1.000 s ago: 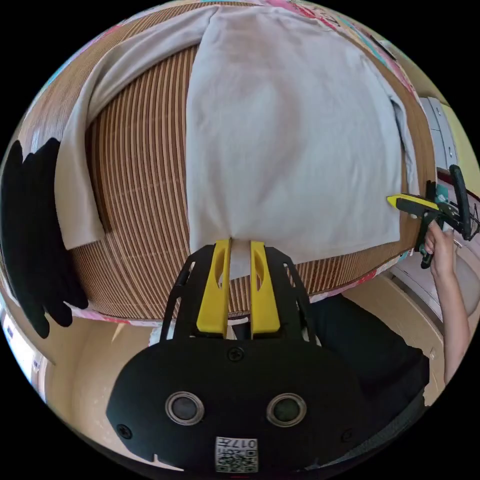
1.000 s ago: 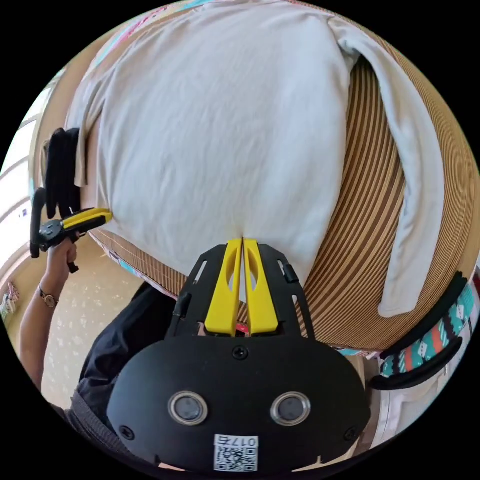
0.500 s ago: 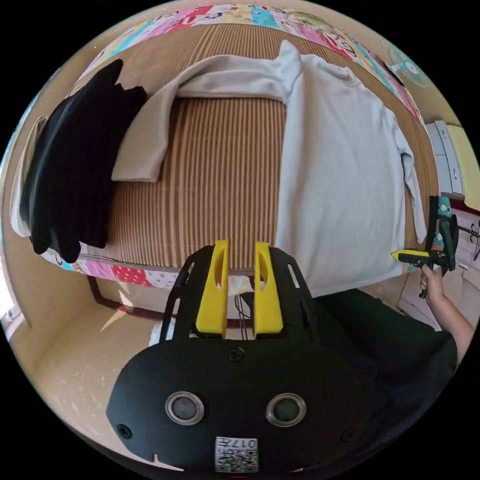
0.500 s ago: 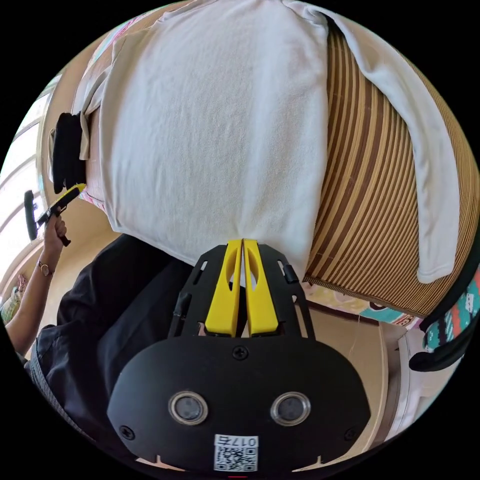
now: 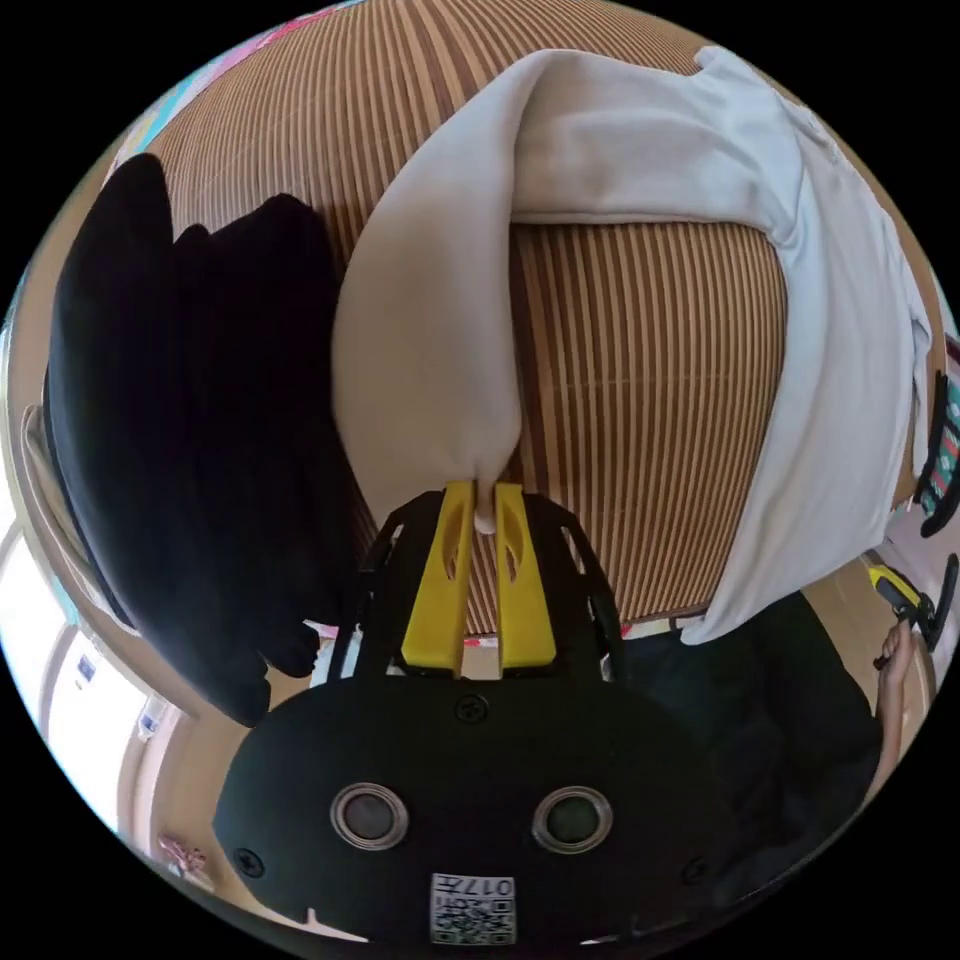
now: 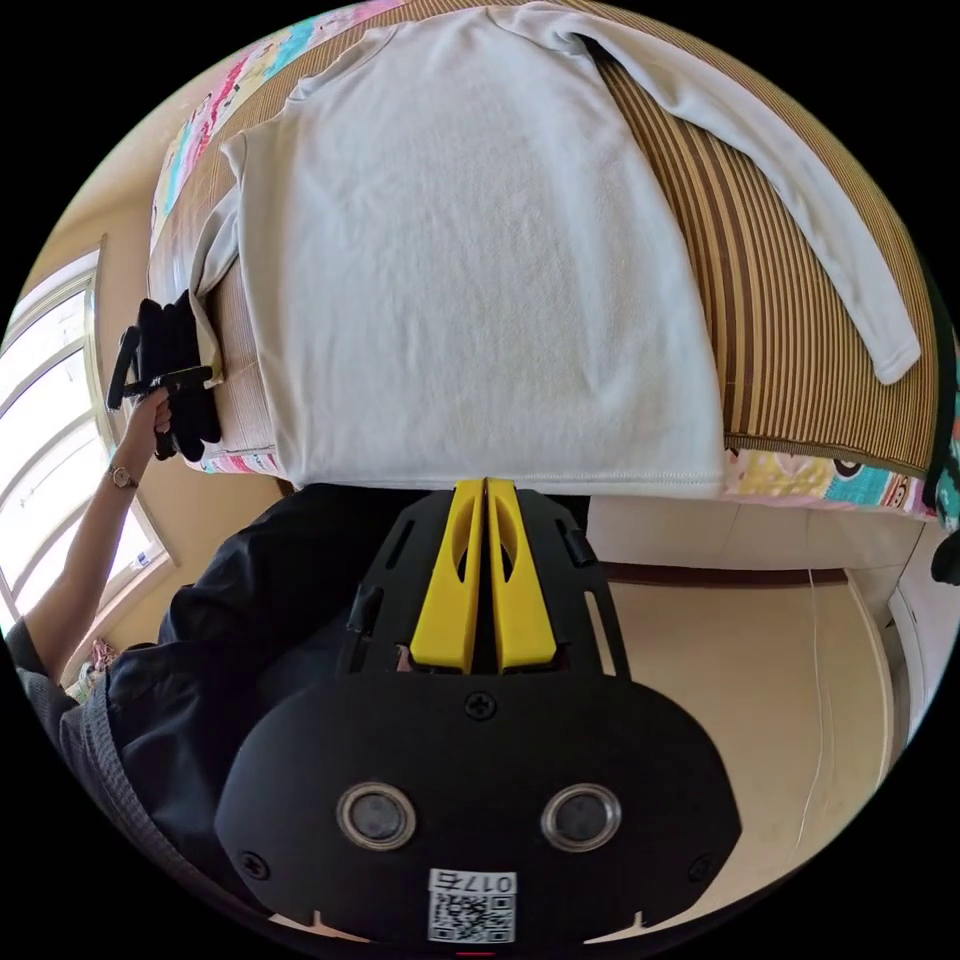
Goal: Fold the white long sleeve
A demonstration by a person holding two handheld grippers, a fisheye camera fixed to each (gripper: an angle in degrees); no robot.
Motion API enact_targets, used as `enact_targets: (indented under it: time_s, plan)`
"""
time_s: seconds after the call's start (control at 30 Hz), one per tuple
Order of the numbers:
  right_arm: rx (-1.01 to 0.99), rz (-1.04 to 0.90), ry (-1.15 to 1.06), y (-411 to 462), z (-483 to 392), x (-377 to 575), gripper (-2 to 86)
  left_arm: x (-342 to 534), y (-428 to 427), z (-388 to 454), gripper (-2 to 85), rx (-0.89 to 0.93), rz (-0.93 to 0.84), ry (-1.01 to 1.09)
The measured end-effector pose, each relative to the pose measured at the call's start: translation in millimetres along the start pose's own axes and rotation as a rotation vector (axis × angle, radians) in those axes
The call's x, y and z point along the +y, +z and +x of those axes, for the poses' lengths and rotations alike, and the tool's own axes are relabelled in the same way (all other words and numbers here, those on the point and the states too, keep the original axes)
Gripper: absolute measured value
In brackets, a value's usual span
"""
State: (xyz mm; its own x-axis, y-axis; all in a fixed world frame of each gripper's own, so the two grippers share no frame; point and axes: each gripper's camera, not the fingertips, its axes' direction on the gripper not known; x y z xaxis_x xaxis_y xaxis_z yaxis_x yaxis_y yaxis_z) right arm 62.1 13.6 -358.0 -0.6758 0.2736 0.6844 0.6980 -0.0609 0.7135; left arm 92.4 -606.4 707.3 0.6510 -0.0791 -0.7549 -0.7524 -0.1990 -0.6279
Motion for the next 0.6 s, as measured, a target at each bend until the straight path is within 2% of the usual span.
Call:
enact_targets:
  time_s: [0.03, 0.1, 0.17, 0.2, 0.27, 0.3, 0.33, 0.47, 0.6]
  plan:
    - [-0.009, 0.017, 0.010, -8, -2, 6, 0.5, 5, -1, -9, 3.8, 0.026, -0.027, 0.072]
    - [-0.031, 0.041, 0.032, -21, 0, 14, 0.6, 22, -12, -30, 3.5, 0.193, -0.015, 0.182]
    - [-0.068, 0.067, 0.051, -32, 4, 23, 0.5, 56, -40, -70, 3.6, 0.652, 0.076, 0.389]
    - [-0.096, 0.081, 0.057, -39, 9, 28, 0.5, 66, -48, -82, 3.7, 0.788, 0.109, 0.439]
    - [-0.135, 0.087, 0.062, -47, 18, 34, 0.4, 103, -73, -138, 3.8, 1.256, 0.236, 0.557]
    - [-0.153, 0.090, 0.067, -52, 25, 37, 0.4, 110, -79, -151, 3.9, 1.322, 0.268, 0.565]
    - [-0.167, 0.096, 0.072, -57, 34, 39, 0.4, 128, -96, -177, 3.9, 1.374, 0.358, 0.575]
    - [-0.233, 0.119, 0.102, -71, 67, 41, 0.4, 179, -162, -231, 4.0, 1.207, 0.649, 0.490]
    - [-0.368, 0.157, 0.124, -90, 114, 37, 0.5, 186, -211, -195, 4.1, 1.100, 0.755, 0.537]
